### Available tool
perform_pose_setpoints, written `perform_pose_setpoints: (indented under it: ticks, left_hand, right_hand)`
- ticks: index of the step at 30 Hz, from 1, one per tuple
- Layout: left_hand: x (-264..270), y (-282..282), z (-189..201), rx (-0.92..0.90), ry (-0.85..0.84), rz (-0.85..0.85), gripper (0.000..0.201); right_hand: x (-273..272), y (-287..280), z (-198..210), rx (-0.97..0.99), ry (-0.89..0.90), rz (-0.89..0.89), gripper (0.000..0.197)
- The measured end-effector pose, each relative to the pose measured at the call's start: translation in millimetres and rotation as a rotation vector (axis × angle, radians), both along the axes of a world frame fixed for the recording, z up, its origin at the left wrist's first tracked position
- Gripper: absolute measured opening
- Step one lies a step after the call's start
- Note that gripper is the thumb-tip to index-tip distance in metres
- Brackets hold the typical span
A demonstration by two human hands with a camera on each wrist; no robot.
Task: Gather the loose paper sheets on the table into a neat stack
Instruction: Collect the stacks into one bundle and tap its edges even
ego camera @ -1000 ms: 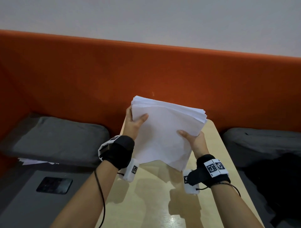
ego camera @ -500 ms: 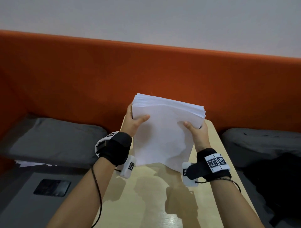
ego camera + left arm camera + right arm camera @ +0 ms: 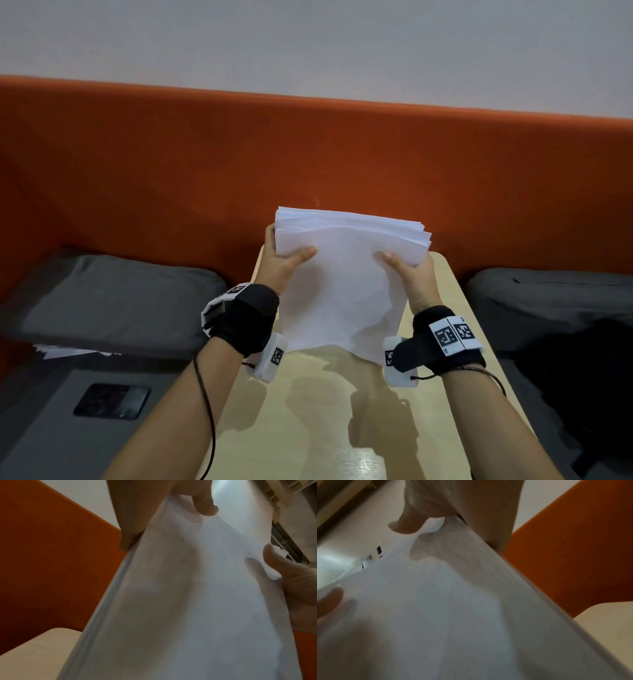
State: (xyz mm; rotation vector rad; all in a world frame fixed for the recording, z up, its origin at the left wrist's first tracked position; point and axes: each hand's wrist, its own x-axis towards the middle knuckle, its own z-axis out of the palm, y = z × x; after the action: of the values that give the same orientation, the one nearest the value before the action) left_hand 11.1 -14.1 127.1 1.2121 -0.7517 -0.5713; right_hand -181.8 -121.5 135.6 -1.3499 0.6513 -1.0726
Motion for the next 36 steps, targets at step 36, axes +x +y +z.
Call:
perform_pose_setpoints:
  ticks: [36]
  left_hand:
    - [9.4, -6.2, -11.9, 0.025, -0.012, 0.034, 0.044]
  right_hand:
    - [9.9, -3.4, 60.0, -0.494, 0.398, -0.217, 0.065]
